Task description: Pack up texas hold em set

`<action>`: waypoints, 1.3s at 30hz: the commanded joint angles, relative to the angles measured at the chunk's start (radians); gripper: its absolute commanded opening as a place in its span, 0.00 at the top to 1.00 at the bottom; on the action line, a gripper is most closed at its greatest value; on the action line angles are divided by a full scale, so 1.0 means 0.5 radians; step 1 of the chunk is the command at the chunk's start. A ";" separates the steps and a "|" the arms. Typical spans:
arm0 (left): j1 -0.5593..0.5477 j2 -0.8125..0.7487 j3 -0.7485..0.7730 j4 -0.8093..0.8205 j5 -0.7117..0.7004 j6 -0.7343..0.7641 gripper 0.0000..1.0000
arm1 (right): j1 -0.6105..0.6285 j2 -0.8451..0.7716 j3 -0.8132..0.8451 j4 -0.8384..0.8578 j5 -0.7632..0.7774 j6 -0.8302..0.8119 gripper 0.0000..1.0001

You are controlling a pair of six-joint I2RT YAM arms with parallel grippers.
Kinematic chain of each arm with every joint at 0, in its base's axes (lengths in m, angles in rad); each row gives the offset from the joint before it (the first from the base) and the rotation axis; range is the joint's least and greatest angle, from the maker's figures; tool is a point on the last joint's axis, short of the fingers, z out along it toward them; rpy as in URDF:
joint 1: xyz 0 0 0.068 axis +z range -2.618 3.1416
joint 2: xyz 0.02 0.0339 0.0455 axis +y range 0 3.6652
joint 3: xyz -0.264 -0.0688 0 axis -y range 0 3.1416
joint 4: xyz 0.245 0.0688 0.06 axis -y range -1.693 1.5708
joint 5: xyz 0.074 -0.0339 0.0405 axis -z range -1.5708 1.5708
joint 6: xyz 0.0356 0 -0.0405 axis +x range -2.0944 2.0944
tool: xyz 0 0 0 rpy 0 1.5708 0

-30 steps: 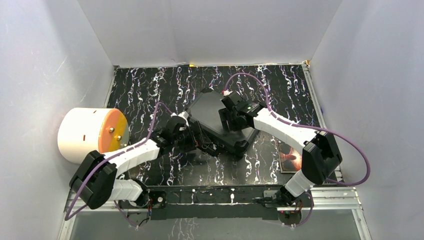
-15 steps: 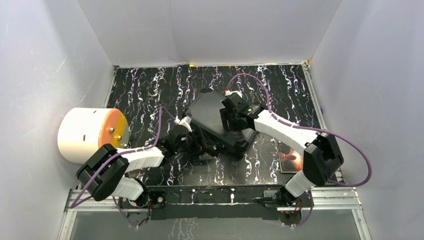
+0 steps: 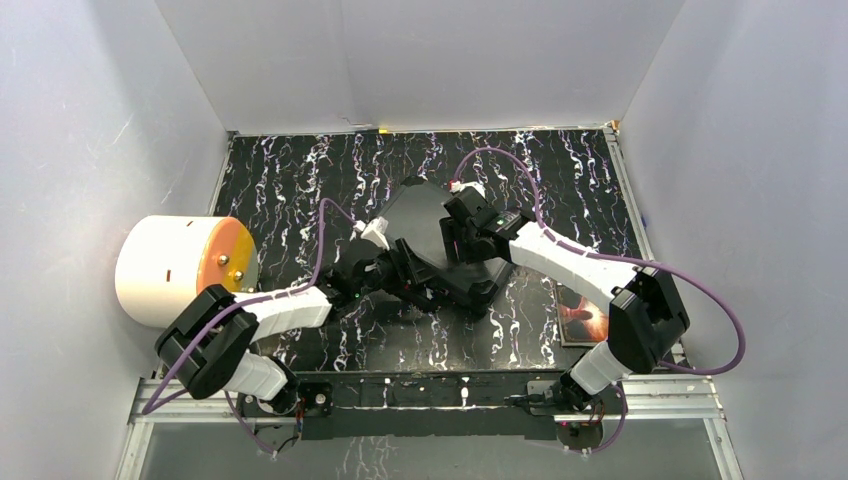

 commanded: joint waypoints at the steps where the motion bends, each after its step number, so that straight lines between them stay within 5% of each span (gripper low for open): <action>1: -0.004 -0.033 0.126 0.018 -0.057 0.131 0.37 | -0.030 0.115 -0.163 -0.271 0.097 0.008 0.26; 24: 0.024 -0.214 0.530 -0.359 -0.223 0.245 0.52 | -0.036 0.013 -0.192 -0.225 0.143 0.120 0.29; 27: 0.041 -0.233 0.667 -0.729 -0.356 0.347 0.48 | -0.040 -0.026 -0.185 -0.215 0.142 0.118 0.30; 31: 0.174 -0.219 0.914 -1.274 -0.536 0.437 0.28 | -0.037 -0.126 -0.107 -0.208 0.059 0.024 0.32; 34: 0.387 -0.165 1.051 -1.528 -0.402 0.530 0.14 | -0.037 -0.237 -0.099 -0.115 -0.028 -0.077 0.35; 39: 0.599 0.064 1.241 -1.809 -0.155 0.763 0.08 | -0.027 -0.272 0.049 -0.139 -0.079 -0.067 0.43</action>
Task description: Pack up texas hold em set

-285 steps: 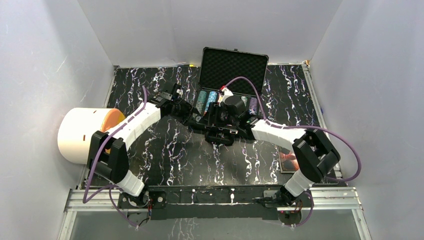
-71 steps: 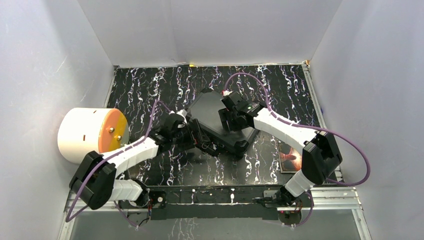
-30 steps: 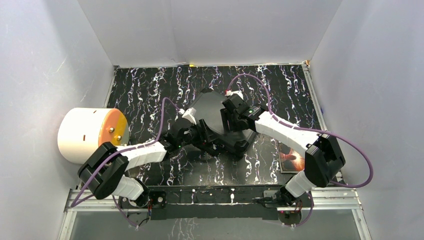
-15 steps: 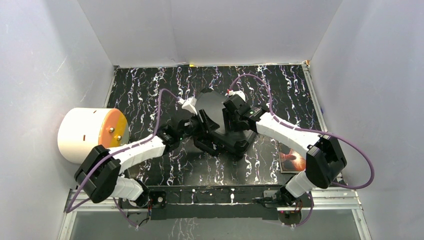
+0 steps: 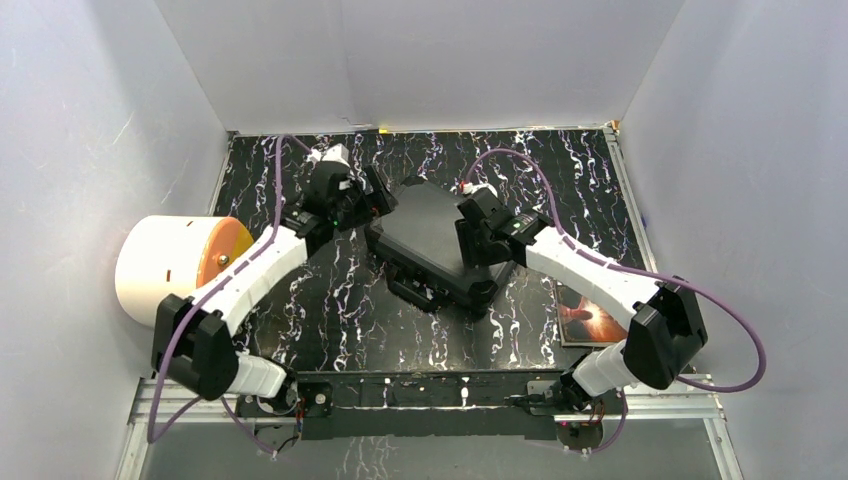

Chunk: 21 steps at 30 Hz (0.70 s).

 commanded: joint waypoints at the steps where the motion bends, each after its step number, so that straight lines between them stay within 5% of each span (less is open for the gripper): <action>1: 0.141 0.186 0.148 -0.413 0.203 0.294 0.07 | 0.013 -0.074 0.147 -0.033 -0.064 -0.024 0.44; 10: 0.321 0.400 0.096 -0.329 0.533 0.435 0.11 | 0.293 0.005 0.499 -0.146 0.164 0.124 0.48; 15: 0.342 0.396 0.019 -0.300 0.483 0.470 0.24 | 0.640 0.121 0.464 -0.064 0.340 0.182 0.49; 21: 0.352 0.430 -0.067 -0.279 0.489 0.497 0.38 | 0.872 0.405 0.484 0.018 0.438 0.244 0.62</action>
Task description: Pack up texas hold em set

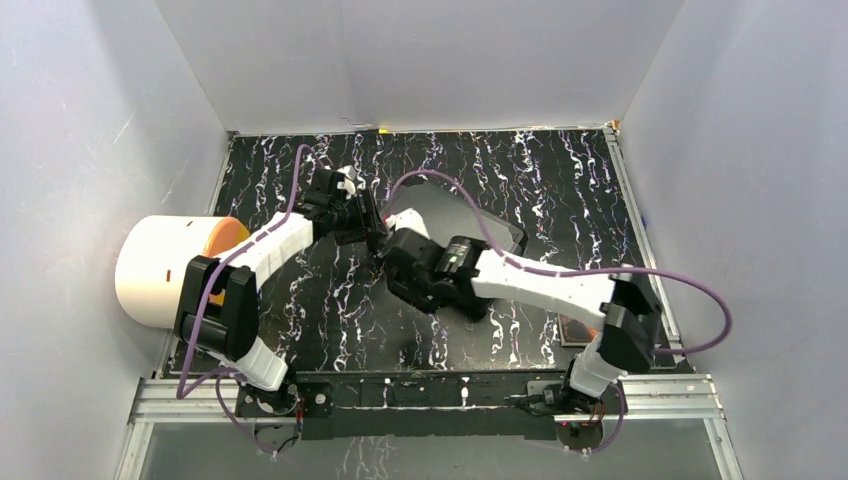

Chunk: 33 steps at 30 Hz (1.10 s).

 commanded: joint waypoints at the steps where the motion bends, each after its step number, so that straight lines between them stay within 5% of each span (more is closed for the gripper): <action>1: 0.014 -0.013 -0.098 -0.052 0.022 0.081 0.42 | 0.095 0.168 0.031 0.138 0.212 0.080 0.64; 5: 0.015 0.003 -0.139 -0.061 0.030 0.100 0.54 | 0.100 0.312 0.050 0.181 0.383 0.148 0.73; 11: 0.017 0.010 -0.192 -0.067 0.025 0.110 0.60 | 0.097 0.468 0.039 0.294 0.469 0.156 0.80; 33: 0.015 0.048 -0.207 -0.087 0.030 0.104 0.66 | -0.022 0.718 -0.009 0.446 0.516 0.081 0.92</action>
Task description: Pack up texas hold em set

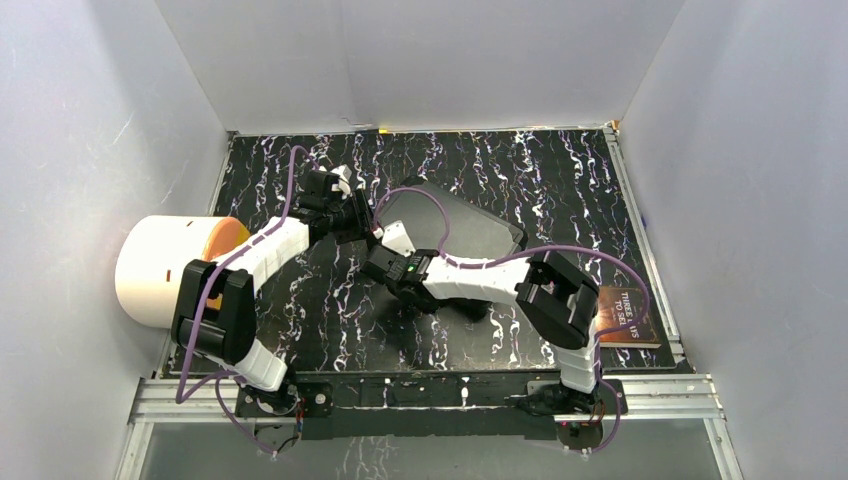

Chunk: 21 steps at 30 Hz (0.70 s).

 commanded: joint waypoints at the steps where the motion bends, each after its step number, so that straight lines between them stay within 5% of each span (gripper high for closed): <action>1: -0.018 0.098 -0.094 -0.264 -0.026 0.122 0.66 | -0.038 0.038 0.002 0.071 0.095 -0.041 0.92; 21: -0.018 0.119 -0.106 -0.307 -0.023 0.127 0.68 | -0.045 0.243 -0.014 -0.211 0.329 0.117 0.96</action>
